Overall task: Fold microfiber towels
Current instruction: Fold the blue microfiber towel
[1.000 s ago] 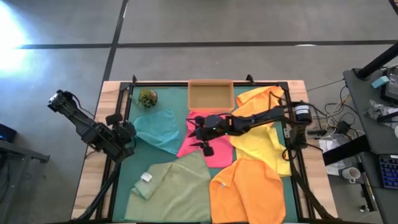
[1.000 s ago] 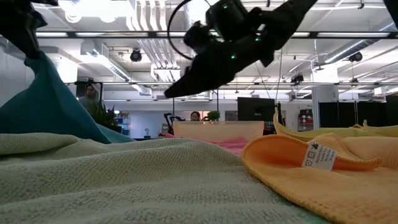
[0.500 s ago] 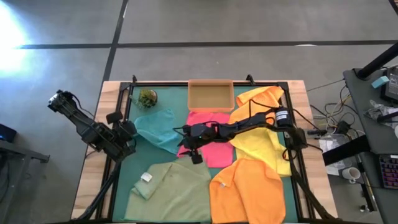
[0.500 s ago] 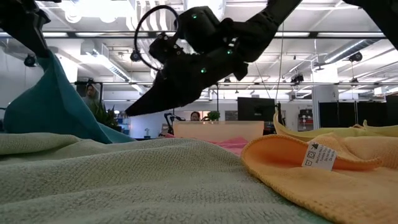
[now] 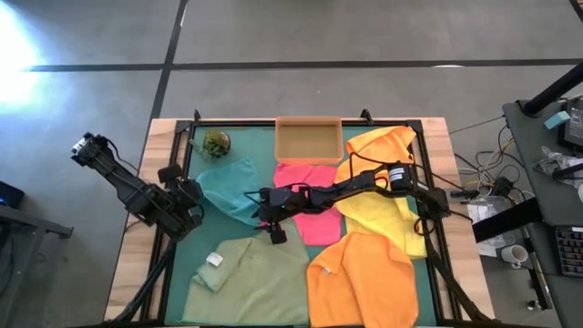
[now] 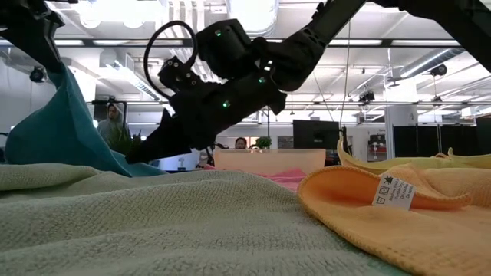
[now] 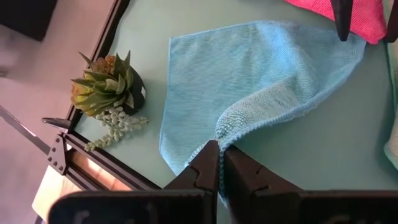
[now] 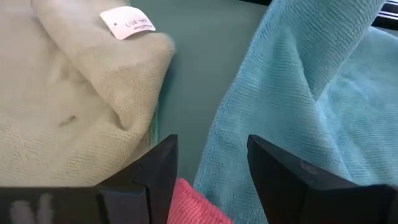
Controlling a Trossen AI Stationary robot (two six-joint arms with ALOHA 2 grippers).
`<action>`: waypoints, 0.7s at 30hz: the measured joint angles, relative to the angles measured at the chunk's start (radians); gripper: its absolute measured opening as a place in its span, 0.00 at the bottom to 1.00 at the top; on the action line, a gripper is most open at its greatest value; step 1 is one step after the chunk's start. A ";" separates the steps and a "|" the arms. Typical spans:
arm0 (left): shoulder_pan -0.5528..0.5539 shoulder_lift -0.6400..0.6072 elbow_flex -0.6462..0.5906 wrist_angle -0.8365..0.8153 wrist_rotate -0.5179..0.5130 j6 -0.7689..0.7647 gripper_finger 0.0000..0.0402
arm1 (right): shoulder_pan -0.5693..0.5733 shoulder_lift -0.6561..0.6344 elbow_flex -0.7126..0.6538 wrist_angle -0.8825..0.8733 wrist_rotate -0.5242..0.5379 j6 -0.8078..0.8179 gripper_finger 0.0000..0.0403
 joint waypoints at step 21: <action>0.073 -0.007 0.022 0.000 -0.055 -0.010 0.00 | 0.006 0.007 -0.003 0.011 0.054 0.011 0.46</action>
